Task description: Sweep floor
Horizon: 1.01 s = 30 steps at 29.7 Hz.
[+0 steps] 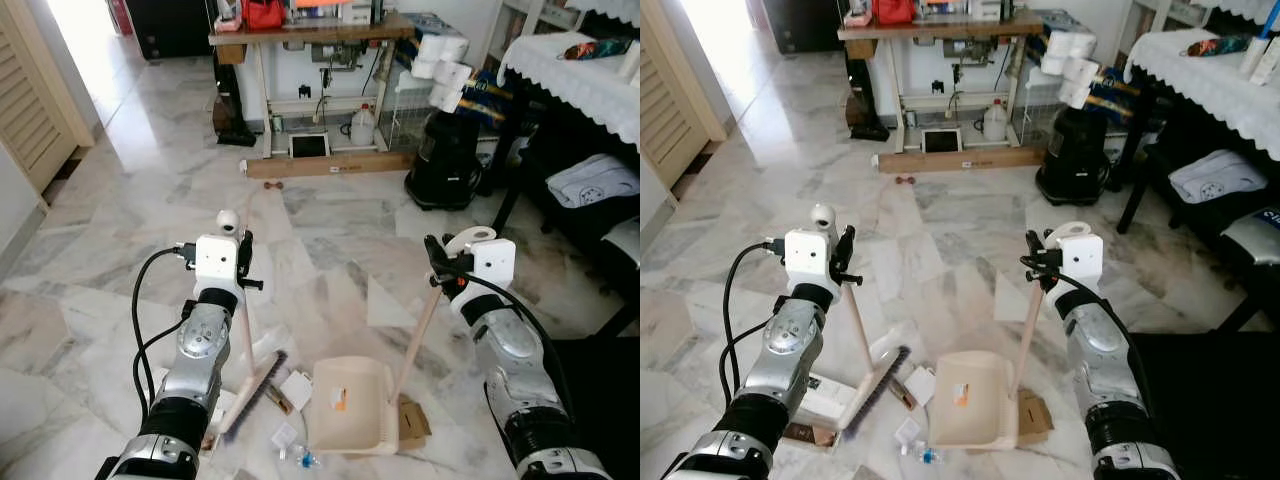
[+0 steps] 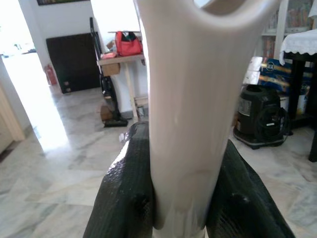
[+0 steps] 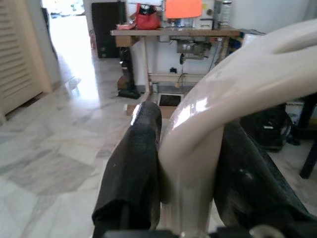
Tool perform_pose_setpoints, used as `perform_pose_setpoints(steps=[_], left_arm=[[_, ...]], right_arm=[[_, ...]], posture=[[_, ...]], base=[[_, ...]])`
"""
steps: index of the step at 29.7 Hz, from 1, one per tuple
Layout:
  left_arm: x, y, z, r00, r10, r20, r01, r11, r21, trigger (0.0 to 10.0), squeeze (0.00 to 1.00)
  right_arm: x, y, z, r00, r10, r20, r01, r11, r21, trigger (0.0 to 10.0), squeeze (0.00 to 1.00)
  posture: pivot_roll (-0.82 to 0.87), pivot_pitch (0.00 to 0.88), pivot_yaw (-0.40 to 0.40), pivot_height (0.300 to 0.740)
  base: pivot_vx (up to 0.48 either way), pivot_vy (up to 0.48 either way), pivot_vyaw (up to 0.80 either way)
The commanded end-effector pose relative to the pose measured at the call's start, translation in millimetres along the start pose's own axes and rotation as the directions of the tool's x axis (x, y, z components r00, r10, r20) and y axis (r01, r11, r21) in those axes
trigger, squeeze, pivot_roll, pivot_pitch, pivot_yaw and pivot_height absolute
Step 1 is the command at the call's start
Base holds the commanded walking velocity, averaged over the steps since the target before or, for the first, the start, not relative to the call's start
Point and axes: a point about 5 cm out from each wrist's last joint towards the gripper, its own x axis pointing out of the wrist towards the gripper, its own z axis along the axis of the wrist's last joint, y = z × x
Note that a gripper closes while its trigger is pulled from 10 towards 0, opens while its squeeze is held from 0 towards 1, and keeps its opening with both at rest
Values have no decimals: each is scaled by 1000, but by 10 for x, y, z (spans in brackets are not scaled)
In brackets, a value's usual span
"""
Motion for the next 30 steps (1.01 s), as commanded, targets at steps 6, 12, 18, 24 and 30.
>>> perform_pose_setpoints(steps=[6,12,18,24,30], left_arm=[[32,-11,51,1000,-16,11,16,1000,0,10000,0],[25,-60,15,999,-46,-18,46,999,-3,10000,0],[9,-83,-23,996,-77,-55,77,997,0,10000,0],[-10,-124,-84,989,-110,-102,112,994,10,10000,0],[-5,-142,-106,984,-125,-124,128,992,12,10000,0]], right_arm=[[-33,-54,120,998,68,11,-67,994,-81,10000,0],[-75,16,41,990,136,-42,-140,982,-126,10000,0],[-73,91,-33,987,143,-70,-152,978,-142,10000,0],[-57,141,-140,993,77,-87,-88,989,-120,10000,0],[-37,141,-200,995,-15,-96,4,994,-108,10000,0]], posture=[[-80,0,34,740],[-77,12,33,740],[-67,29,37,740],[-55,42,43,740],[-44,54,49,740]], base=[[0,0,0],[0,0,0],[0,0,0],[0,0,0],[0,0,0]])
